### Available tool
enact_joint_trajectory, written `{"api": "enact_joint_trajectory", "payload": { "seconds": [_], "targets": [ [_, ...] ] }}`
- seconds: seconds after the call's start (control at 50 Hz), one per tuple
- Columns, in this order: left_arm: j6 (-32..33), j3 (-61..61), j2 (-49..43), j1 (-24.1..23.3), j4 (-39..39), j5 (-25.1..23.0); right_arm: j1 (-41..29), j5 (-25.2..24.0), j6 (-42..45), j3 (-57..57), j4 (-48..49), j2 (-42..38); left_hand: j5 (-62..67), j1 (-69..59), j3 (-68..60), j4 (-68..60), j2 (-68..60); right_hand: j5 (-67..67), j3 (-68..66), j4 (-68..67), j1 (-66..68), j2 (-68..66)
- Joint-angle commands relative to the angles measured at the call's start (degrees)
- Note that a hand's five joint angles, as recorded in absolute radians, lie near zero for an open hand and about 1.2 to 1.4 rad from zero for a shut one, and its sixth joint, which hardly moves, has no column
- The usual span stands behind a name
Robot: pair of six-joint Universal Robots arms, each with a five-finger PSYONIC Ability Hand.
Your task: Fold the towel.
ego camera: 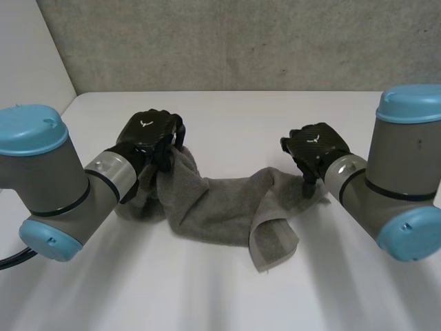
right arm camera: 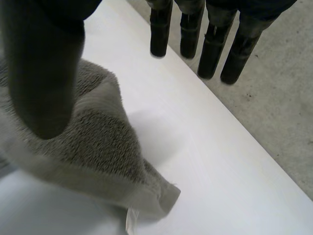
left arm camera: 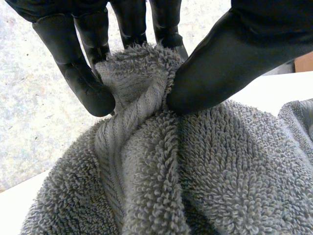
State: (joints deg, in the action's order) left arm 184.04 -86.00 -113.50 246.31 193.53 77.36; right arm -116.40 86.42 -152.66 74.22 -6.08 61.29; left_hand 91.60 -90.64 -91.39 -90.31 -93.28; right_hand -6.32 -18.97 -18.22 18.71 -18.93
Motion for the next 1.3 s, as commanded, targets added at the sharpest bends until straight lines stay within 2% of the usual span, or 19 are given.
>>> {"api": "enact_joint_trajectory", "payload": {
  "seconds": [0.02,0.14,0.2,0.22,0.24,0.28,0.32,0.4,0.5,0.58,0.68,0.76,0.82,0.98,1.02,1.04,1.1,1.24,1.3],
  "targets": [
    [0.0,0.0,0.3,0.0,0.0,0.0,0.4,-1.3,-3.5,-6.2,-1.7,-7.2,-21.6,10.6,11.4,10.3,13.3,6.3,9.0,8.2,-8.7,8.9],
    [0.1,0.1,0.3,0.0,0.1,0.0,0.5,-1.7,-5.7,-11.7,-5.5,-14.4,-21.6,10.6,11.4,10.3,13.3,3.5,6.2,5.4,-5.9,6.2],
    [0.2,0.3,0.3,0.4,0.1,0.0,0.5,-1.7,-6.5,-14.2,-6.7,-17.0,-21.6,10.6,11.4,10.3,13.3,-8.2,-5.6,-6.3,5.8,-5.6],
    [0.2,0.3,0.3,0.4,0.1,0.0,0.6,-1.4,-6.7,-15.5,-7.1,-17.7,-21.6,10.6,11.4,10.3,13.3,-27.2,-24.6,-25.3,24.8,-24.6],
    [0.2,0.7,0.3,0.7,0.2,-0.2,0.6,-1.4,-6.7,-15.5,-7.1,-17.7,-21.6,10.6,11.4,10.3,13.3,-27.4,-24.8,-25.5,25.0,-24.8],
    [0.3,1.2,0.3,1.0,0.4,-0.4,1.0,-1.2,-6.9,-18.0,-6.7,-17.4,-21.6,10.6,11.4,10.3,13.3,-61.2,-58.6,-59.3,58.8,-58.6],
    [0.3,2.0,0.3,1.3,0.5,-0.5,1.3,-1.3,-6.9,-19.4,-6.2,-16.6,-21.6,10.6,11.4,10.3,13.3,-63.7,-61.0,-61.8,61.3,-61.0],
    [0.1,7.4,0.1,2.4,0.9,-0.5,1.6,-1.5,-7.3,-21.5,-1.4,-12.3,-21.6,10.6,11.4,10.3,13.3,-63.7,-61.0,-61.8,61.3,-61.1],
    [-0.2,13.1,-0.3,3.8,1.3,0.0,1.7,-2.7,-7.2,-13.3,24.5,-0.6,-21.6,10.6,11.4,10.3,13.3,-63.7,-61.0,-61.8,61.3,-61.1],
    [-1.8,14.5,0.4,4.4,5.5,0.8,1.4,-3.8,-7.2,-8.2,32.9,3.5,-21.6,10.6,11.4,10.3,13.3,-63.7,-61.0,-61.8,61.3,-61.1],
    [-6.8,11.6,2.4,4.6,6.7,0.4,1.3,-8.5,-6.7,-5.0,27.0,4.4,-21.6,10.6,11.4,10.3,13.3,-63.7,-61.0,-61.8,61.3,-61.1],
    [-7.7,3.6,4.2,4.9,6.0,-0.5,0.9,-14.5,-3.8,-1.3,11.0,2.6,-21.6,10.6,11.4,10.3,13.3,-63.7,-61.0,-61.8,61.3,-61.1],
    [-7.5,0.7,4.4,4.8,5.2,-0.9,0.9,-15.6,-1.3,0.3,6.6,2.1,-21.6,10.6,11.4,10.3,13.3,-63.7,-61.0,-61.8,61.3,-61.1],
    [-2.5,-12.5,5.6,5.0,-3.0,-3.4,3.7,-15.0,17.0,8.5,-10.3,2.3,-21.6,10.6,11.4,10.3,13.3,-63.7,-61.0,-61.8,61.3,-61.1],
    [1.4,-16.6,6.6,5.0,-7.8,-3.4,5.8,-13.7,21.3,11.5,-15.5,3.9,-21.6,10.6,11.4,10.3,13.3,-45.2,-42.5,-43.3,42.8,-42.6],
    [1.4,-16.7,6.6,5.0,-7.8,-3.4,5.8,-13.7,21.4,11.5,-15.5,3.9,-21.6,10.6,11.4,10.3,13.3,-45.1,-42.4,-43.2,42.7,-42.5],
    [6.8,-21.0,8.6,4.5,-14.0,-3.4,7.4,-13.5,21.2,13.1,-18.1,9.6,-21.6,10.6,11.4,10.3,13.3,-15.4,-12.8,-13.5,13.0,-12.8],
    [7.5,-22.6,15.0,4.6,-15.8,-3.1,7.9,-13.6,13.6,11.7,-13.1,15.9,-21.6,10.6,11.4,10.3,13.3,-0.5,2.1,1.4,-1.9,2.1],
    [7.5,-22.4,17.9,4.9,-15.1,-3.0,7.9,-13.6,8.0,10.3,-10.1,16.3,-38.7,27.7,28.4,27.4,30.3,-0.3,2.3,1.6,-2.1,2.3]
  ]
}}
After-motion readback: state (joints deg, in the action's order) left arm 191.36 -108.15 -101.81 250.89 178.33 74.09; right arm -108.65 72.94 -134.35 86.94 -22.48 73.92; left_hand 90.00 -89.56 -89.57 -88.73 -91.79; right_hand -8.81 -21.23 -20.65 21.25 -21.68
